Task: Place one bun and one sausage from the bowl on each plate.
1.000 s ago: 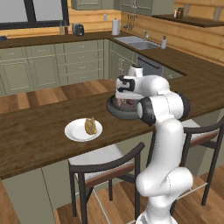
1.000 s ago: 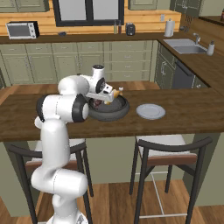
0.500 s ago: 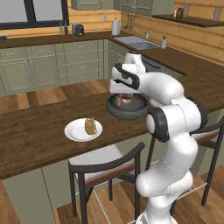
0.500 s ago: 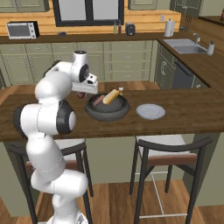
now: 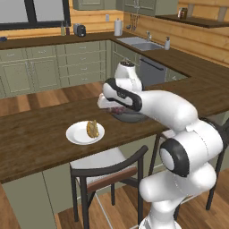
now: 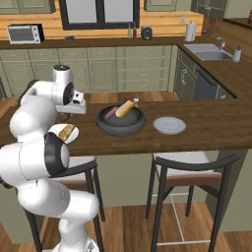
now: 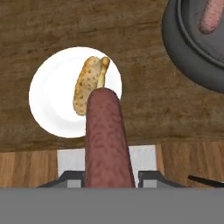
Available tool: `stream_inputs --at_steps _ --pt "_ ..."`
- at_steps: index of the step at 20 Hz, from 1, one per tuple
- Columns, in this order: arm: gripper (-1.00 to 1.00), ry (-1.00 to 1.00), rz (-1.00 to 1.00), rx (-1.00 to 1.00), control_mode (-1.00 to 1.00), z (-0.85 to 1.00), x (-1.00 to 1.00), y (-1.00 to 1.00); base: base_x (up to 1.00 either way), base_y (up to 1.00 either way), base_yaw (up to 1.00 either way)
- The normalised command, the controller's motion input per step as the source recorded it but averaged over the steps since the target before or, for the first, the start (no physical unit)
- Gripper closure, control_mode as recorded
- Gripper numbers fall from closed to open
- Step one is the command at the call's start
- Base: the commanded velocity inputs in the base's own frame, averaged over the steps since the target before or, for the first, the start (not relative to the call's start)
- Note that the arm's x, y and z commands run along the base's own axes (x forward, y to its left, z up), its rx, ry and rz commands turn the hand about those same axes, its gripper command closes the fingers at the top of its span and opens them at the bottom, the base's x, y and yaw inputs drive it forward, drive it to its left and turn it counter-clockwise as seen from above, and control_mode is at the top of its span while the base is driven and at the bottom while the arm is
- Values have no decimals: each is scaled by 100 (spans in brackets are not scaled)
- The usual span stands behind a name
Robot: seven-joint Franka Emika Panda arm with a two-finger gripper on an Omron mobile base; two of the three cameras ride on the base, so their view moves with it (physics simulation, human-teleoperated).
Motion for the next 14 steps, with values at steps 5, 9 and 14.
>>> stream_inputs --at_steps 5,9,14 --pt "100 0 -2 -11 -100 0 3 100 0 0 0" --pt "100 6 -30 -21 -100 -6 19 100 0 0 0" --pt "100 11 -57 -6 -100 -52 6 92 0 0 0"
